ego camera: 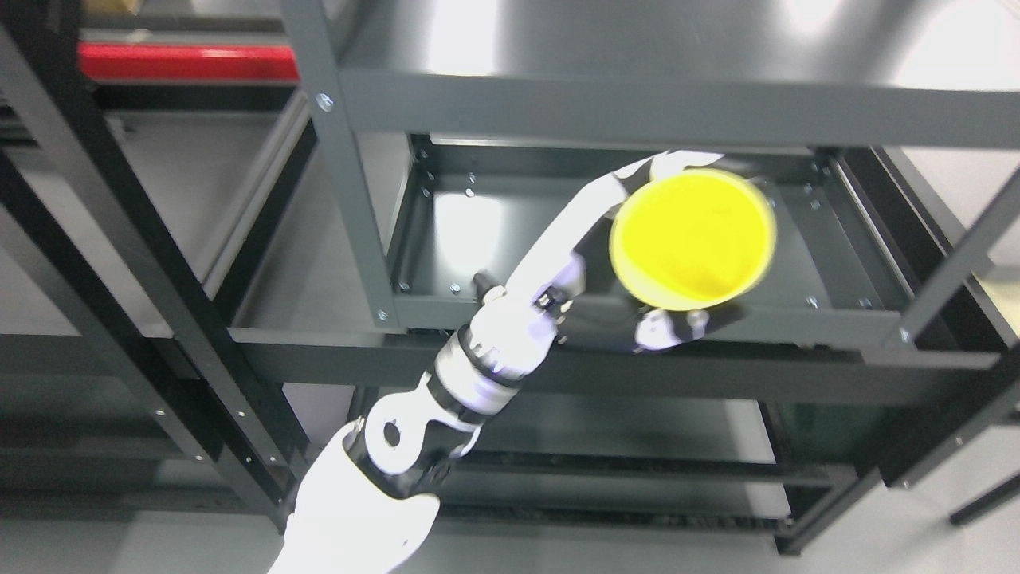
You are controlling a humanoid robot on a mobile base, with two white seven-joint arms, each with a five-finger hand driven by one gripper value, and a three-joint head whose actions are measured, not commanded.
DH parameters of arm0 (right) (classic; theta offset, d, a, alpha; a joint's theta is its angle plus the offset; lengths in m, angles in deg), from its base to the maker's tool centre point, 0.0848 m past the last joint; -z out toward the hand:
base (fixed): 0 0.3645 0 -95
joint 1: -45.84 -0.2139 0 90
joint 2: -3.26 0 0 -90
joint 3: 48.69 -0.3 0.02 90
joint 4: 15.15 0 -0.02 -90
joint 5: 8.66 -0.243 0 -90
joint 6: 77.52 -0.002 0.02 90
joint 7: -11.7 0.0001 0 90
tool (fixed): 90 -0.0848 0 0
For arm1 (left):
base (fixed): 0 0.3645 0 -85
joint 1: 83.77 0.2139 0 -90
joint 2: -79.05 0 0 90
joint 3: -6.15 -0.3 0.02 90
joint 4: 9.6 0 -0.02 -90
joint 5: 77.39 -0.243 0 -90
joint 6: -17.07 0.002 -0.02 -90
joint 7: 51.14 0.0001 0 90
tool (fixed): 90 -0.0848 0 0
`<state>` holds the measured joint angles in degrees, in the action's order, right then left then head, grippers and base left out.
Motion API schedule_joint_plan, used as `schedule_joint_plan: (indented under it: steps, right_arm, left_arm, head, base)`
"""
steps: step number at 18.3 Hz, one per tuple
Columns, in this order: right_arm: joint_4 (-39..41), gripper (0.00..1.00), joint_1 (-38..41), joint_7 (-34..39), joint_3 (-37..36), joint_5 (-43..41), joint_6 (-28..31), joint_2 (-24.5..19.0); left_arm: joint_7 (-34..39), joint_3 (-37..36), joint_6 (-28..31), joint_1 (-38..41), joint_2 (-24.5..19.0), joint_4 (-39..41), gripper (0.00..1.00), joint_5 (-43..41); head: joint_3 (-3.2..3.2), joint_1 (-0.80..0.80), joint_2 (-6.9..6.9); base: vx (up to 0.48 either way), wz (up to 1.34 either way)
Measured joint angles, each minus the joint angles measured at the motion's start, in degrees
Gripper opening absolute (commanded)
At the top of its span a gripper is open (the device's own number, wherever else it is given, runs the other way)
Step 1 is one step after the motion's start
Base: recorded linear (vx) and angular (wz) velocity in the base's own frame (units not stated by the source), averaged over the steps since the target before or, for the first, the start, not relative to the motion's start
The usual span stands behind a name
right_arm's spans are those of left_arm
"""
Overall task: Place yellow IKEA cup on middle right shelf
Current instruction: 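Reach the left hand up and place the cup on the upper shelf, then release the cup and withdraw the left hand from the shelf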
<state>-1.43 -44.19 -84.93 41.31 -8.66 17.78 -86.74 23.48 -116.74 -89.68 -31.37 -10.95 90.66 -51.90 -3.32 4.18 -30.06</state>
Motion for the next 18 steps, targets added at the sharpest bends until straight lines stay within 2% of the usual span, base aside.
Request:
schedule_joint_plan:
  steps: [4, 10, 14, 18]
  right_arm:
    - [0.0, 0.99, 0.0, 0.0, 0.0, 0.0, -0.1, 0.0]
    - [0.0, 0.99, 0.0, 0.2, 0.0, 0.0, -0.3, 0.0]
    - [0.0, 0.99, 0.0, 0.2, 0.0, 0.0, -0.1, 0.0]
    - [0.0, 0.99, 0.0, 0.0, 0.0, 0.0, 0.1, 0.0]
  left_arm:
    - [8.7, -2.3, 3.7, -8.1, 0.0, 0.2, 0.0, 2.5]
    - [24.3, -3.0, 20.3, -19.0, 0.0, -1.4, 0.0, 9.5]
    - [28.8, -2.6, 32.2, -26.0, 0.0, -4.3, 0.0, 16.7]
    - [30.3, -1.9, 40.8, -32.6, 0.0, -9.6, 0.0, 23.5]
  head:
    - [0.0, 0.0, 0.0]
    - [0.0, 0.0, 0.0]
    - [0.0, 0.0, 0.0]
    - [0.0, 0.0, 0.0]
  base:
    - [0.051, 0.09]
    - [0.003, 0.0]
    - [0.0, 0.0]
    - [0.0, 0.0]
